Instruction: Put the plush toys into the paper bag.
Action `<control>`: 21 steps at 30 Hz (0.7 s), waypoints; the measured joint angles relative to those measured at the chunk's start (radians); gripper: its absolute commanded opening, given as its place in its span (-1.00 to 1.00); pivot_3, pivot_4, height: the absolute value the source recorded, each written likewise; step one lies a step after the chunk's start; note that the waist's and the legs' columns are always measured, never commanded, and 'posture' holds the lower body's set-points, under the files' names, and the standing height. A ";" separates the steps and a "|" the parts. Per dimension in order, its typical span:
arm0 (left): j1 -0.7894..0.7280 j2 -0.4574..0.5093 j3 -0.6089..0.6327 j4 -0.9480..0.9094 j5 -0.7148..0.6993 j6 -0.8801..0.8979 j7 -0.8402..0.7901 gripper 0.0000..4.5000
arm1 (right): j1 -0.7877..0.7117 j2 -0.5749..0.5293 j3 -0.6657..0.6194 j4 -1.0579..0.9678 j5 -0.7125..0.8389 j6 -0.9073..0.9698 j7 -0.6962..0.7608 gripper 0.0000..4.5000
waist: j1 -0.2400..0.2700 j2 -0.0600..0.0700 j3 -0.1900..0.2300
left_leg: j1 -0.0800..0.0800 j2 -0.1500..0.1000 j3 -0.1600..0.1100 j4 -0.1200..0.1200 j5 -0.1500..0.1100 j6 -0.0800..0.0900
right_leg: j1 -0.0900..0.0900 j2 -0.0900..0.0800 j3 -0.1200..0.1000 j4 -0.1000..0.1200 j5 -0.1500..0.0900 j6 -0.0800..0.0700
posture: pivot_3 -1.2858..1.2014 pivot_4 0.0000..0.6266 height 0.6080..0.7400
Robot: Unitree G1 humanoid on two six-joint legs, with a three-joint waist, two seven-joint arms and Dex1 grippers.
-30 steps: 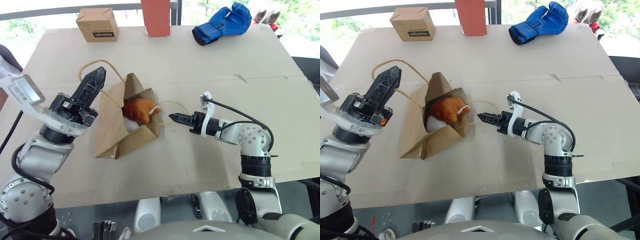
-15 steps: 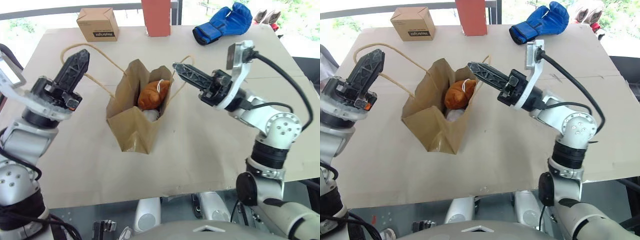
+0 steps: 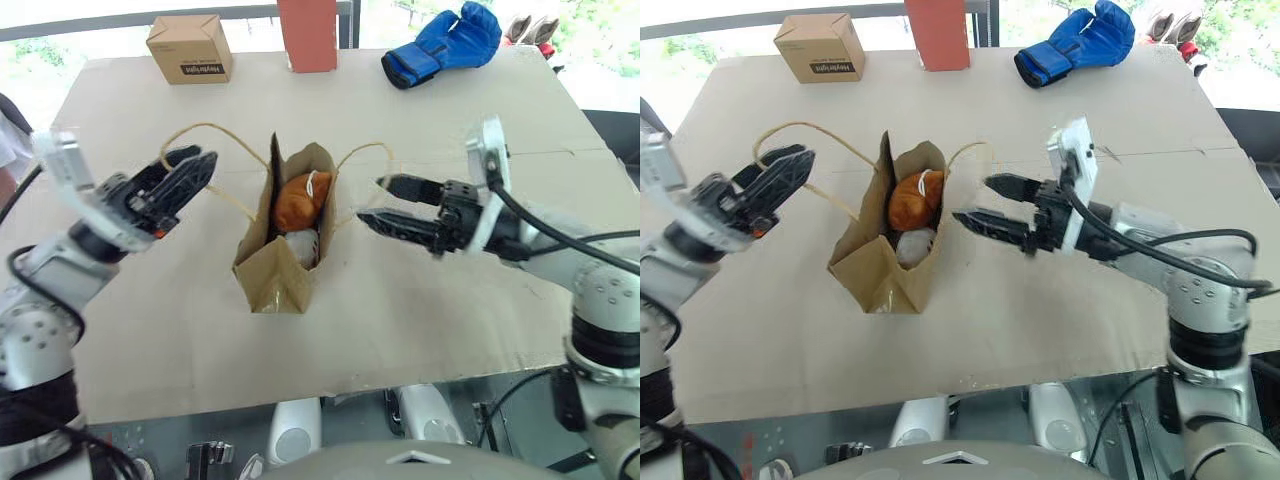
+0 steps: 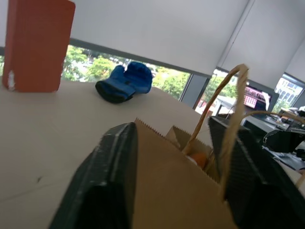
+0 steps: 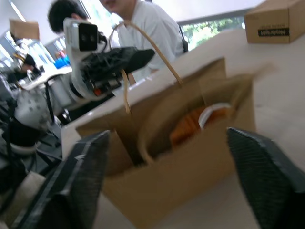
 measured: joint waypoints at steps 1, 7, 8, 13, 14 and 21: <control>0.041 0.012 0.026 -0.001 -0.009 0.019 -0.030 0.99 | 0.013 -0.033 -0.012 -0.003 0.019 0.001 0.017 0.90 | 0.000 0.000 0.000 | 0.000 0.000 0.000 0.000 0.000 0.000 | 0.000 0.000 0.000 0.000 -0.001 -0.002 | 0.03 -0.52 1.00; 0.292 0.023 0.136 -0.064 -0.040 0.099 -0.181 0.99 | 0.066 -0.193 0.000 -0.041 0.009 -0.018 0.123 0.90 | 0.000 -0.001 0.000 | 0.002 0.000 0.004 0.000 0.000 0.000 | 0.000 -0.002 0.002 0.000 -0.002 -0.004 | 0.03 -0.52 1.00; 0.332 0.015 0.146 -0.082 -0.034 0.100 -0.194 0.99 | 0.073 -0.214 0.052 -0.040 -0.066 -0.052 0.140 0.90 | 0.000 -0.001 -0.001 | 0.002 0.000 0.004 0.000 0.000 0.000 | -0.001 -0.003 0.002 0.000 -0.002 -0.004 | 0.03 -0.52 1.00; 0.461 -0.025 0.147 -0.190 0.034 0.073 -0.245 1.00 | 0.068 -0.132 0.319 0.032 -0.353 -0.226 0.207 0.23 | -0.001 -0.002 -0.001 | 0.002 0.001 0.008 0.001 0.000 0.000 | -0.003 -0.004 0.003 0.000 -0.002 -0.004 | 0.03 -0.52 1.00; 0.483 -0.042 0.135 -0.218 0.059 0.061 -0.253 1.00 | 0.055 -0.089 0.376 0.066 -0.412 -0.276 0.218 0.04 | -0.001 -0.002 -0.001 | 0.003 0.001 0.011 0.001 0.000 0.000 | -0.003 -0.005 0.003 0.000 -0.002 -0.004 | 0.03 -0.52 1.00; 0.505 -0.165 0.005 -0.382 0.200 -0.024 -0.148 1.00 | -0.040 0.149 0.572 0.298 -0.616 -0.517 0.346 -0.98 | 0.006 -0.004 -0.002 | 0.002 0.001 0.011 0.001 0.000 0.000 | -0.003 -0.004 0.004 0.001 -0.002 -0.004 | 0.03 -0.52 1.00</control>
